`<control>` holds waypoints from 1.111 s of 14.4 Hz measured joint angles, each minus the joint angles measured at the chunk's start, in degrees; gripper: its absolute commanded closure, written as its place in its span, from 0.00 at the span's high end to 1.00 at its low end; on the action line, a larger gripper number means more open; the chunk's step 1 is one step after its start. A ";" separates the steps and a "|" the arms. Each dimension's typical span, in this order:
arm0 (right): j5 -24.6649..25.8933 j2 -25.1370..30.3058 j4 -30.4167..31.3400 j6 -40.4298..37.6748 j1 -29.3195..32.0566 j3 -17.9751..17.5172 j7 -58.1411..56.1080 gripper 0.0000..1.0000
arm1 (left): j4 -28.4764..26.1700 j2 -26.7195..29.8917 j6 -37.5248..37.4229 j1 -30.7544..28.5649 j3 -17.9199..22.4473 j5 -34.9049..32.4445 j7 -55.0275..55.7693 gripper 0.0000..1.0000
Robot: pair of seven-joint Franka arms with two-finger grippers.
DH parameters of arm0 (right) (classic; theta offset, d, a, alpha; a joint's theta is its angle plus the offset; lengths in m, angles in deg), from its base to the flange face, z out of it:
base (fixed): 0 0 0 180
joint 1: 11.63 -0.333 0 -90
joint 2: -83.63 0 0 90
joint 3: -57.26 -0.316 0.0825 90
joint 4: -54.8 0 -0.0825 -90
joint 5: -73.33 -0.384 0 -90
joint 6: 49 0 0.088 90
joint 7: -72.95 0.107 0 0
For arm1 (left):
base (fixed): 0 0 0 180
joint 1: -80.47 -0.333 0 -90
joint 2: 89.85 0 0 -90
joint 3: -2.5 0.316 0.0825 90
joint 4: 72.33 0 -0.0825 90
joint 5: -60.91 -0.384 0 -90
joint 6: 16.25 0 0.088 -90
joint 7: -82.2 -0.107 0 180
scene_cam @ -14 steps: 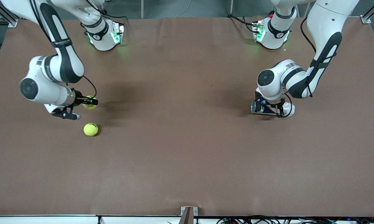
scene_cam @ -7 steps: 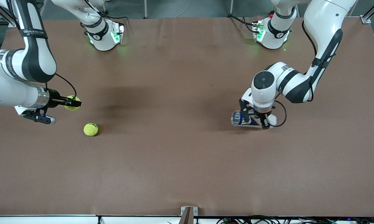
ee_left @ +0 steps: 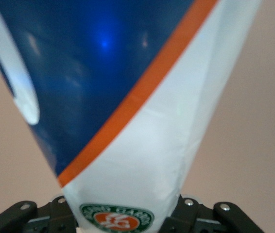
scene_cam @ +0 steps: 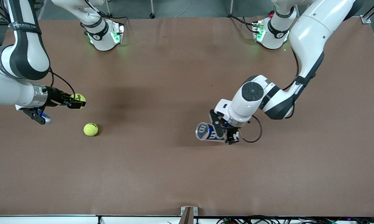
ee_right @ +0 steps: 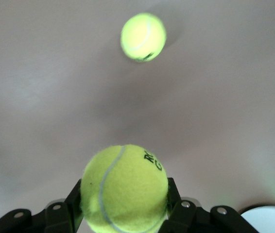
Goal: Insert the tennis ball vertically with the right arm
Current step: 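Lift the can upright with the left gripper while the right gripper lifts the ball, then move the held ball with the right gripper over the can's open end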
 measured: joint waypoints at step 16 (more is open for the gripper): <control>-8.50 -6.43 -19.77 -0.43 -16.72 -0.71 40.79 0.03 | 0.60 -17.44 44.80 11.81 0.81 1.04 22.12 0.65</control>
